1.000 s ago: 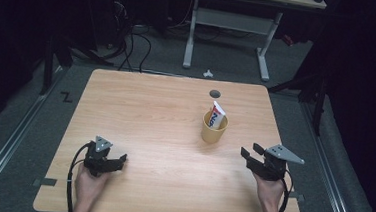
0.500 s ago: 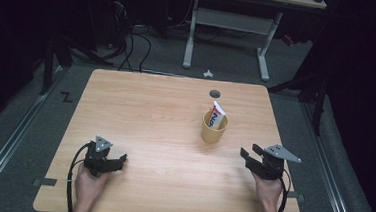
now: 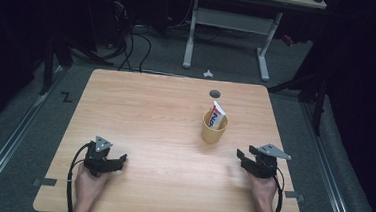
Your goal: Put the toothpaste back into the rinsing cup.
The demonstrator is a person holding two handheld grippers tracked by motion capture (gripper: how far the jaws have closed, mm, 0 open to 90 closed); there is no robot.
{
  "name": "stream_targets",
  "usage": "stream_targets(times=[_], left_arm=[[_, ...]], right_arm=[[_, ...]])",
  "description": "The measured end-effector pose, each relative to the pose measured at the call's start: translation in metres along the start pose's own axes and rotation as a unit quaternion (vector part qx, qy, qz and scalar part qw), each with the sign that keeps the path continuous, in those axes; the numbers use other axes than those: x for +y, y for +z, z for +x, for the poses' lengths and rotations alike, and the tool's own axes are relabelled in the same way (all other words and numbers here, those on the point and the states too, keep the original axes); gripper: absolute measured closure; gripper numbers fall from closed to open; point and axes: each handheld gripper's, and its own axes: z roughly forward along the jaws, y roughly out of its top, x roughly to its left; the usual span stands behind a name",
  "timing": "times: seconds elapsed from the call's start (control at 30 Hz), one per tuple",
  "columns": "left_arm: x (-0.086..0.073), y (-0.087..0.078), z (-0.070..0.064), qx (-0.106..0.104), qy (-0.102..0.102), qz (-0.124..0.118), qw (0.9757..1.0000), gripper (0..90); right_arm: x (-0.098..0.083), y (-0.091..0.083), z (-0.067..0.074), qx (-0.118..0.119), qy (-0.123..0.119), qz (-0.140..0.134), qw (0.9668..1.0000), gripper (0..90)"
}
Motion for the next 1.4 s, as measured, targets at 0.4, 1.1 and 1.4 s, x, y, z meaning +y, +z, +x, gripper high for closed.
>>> stream_targets(times=[0.4, 1.1, 1.4], left_arm=[[0.0, 0.0, 0.0, 0.0, 0.0, 0.0, 1.0, 19.6], [0.0, 0.0, 0.0, 0.0, 0.0, 0.0, 1.0, 19.5], [0.0, 0.0, 0.0, 0.0, 0.0, 0.0, 1.0, 19.5]], right_arm=[[-0.006, 0.015, 0.002, -0.02, -0.017, 0.034, 0.9991, 44.4], [-0.011, 0.031, 0.008, -0.029, -0.032, 0.075, 0.9963, 43.5], [-0.012, 0.035, 0.009, -0.027, -0.031, 0.081, 0.9959, 42.6]])
